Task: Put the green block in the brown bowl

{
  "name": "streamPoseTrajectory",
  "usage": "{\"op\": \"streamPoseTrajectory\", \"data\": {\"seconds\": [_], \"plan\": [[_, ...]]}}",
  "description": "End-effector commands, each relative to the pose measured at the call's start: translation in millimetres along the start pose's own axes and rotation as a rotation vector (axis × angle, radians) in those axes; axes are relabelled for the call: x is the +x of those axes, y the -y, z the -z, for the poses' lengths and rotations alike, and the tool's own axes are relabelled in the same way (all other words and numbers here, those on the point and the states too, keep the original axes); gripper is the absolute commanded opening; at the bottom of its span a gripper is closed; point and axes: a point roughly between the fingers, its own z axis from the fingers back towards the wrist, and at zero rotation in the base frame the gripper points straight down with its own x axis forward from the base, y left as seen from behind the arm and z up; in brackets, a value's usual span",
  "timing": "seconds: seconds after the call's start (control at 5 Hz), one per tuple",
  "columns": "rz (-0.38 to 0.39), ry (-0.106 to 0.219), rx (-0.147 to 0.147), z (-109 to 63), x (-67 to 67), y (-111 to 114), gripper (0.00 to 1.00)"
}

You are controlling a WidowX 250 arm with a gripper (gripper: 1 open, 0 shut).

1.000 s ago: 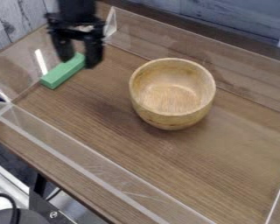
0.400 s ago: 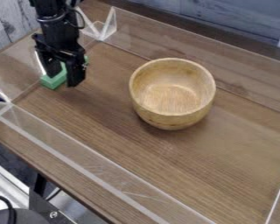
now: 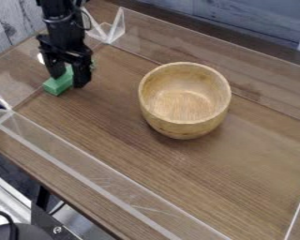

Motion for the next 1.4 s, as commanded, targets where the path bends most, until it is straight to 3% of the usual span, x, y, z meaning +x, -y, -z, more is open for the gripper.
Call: {"op": "streamPoseTrajectory", "data": {"seconds": [0.0, 0.4, 1.0, 1.2], "plan": [[0.012, 0.056, 0.032, -3.2, 24.8, -5.7, 1.0], [0.037, 0.077, 0.051, -4.7, 31.1, 10.8, 1.0], [0.052, 0.047, 0.115, -3.5, 32.9, 9.1, 1.0], [0.063, 0.043, 0.102, 6.1, 34.9, 8.4, 1.0]]}}
